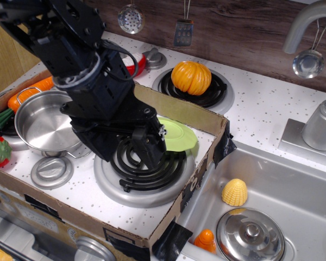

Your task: Put broccoli in pot

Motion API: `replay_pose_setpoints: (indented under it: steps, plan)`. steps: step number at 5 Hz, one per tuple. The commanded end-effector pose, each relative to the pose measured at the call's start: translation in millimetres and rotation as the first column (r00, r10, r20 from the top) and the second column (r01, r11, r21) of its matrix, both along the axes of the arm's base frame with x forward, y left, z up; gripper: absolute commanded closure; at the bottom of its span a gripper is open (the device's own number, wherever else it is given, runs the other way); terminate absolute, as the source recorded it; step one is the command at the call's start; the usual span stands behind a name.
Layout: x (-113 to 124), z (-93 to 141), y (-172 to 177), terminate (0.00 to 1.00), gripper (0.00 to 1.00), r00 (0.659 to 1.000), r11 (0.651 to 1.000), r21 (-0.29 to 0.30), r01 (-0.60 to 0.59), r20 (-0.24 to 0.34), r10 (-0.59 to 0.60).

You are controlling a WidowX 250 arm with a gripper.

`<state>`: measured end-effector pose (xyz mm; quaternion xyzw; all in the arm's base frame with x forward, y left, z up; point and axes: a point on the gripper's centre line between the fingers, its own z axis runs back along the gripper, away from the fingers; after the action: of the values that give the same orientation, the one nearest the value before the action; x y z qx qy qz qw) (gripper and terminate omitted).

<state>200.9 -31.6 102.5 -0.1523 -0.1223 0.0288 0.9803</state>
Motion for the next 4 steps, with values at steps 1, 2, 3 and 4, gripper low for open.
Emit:
replay_pose_setpoints:
  steps: [1,2,3,4]
  plan:
    - [0.0,0.0,0.0,0.00,0.00,1.000,1.000,0.000,0.000,0.000,0.000]
    - [28.3,-23.3,0.5,0.00,0.00,1.000,0.999,0.037,0.007,0.017,-0.008]
    - [57.9,-38.5,2.8,0.00,0.00,0.998,0.995,0.091,0.037,0.052,-0.042]
    - [83.5,-36.2,9.5,0.00,0.00,0.995,0.985,0.166,0.046,0.081,-0.060]
